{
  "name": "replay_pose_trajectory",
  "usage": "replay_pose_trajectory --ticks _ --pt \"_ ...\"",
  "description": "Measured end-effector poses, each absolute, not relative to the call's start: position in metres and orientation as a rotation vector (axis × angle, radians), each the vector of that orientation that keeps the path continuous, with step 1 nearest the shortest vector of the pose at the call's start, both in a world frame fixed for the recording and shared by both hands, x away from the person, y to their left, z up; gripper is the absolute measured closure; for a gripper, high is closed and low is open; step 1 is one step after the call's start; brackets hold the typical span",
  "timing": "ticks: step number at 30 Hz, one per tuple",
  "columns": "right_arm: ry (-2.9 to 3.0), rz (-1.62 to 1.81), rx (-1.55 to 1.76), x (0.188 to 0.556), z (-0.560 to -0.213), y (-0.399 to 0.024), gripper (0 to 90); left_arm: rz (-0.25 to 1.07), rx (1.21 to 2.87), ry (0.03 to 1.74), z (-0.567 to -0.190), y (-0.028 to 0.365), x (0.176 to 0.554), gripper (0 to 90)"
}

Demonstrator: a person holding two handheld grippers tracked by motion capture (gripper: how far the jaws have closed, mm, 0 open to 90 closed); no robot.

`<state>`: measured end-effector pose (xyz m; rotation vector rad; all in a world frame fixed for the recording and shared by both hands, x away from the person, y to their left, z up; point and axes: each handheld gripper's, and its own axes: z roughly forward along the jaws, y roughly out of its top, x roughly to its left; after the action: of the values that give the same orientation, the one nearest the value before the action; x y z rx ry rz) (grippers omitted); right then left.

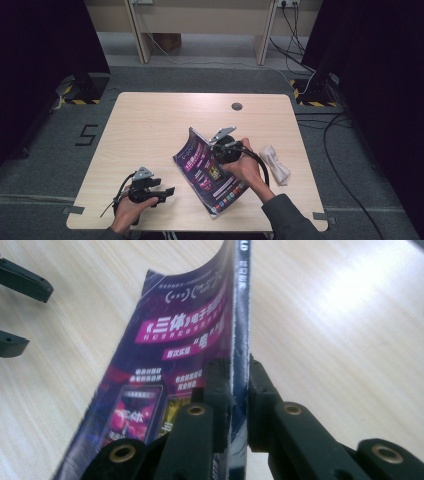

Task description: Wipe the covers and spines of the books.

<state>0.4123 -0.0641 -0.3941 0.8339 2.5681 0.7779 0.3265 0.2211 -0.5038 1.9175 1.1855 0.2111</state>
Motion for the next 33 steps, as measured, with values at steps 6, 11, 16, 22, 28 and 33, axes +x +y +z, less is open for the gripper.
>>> replay_pose_trajectory --ticks 6,11,16,22,28,33 --pt "2.552 0.697 0.735 0.418 -0.374 -0.052 84.2 0.211 1.926 1.177 -0.504 0.220 0.327 28.9" --pt "2.518 0.661 0.713 0.418 -0.353 -0.043 84.2 0.198 1.921 1.171 -0.504 0.219 0.326 28.9" --pt "2.461 0.608 0.709 0.427 -0.338 -0.041 84.2 0.197 1.931 1.158 -0.504 0.216 0.326 29.2" --pt "2.396 0.481 0.692 0.444 -0.335 -0.043 84.1 0.191 1.944 1.146 -0.505 0.215 0.326 29.2" --pt "2.428 0.433 0.681 0.445 -0.349 -0.043 84.1 0.196 1.963 1.137 -0.506 0.213 0.325 29.2" --pt "2.472 0.447 0.636 0.433 -0.351 -0.035 84.1 0.205 1.975 1.128 -0.506 0.211 0.325 29.0"
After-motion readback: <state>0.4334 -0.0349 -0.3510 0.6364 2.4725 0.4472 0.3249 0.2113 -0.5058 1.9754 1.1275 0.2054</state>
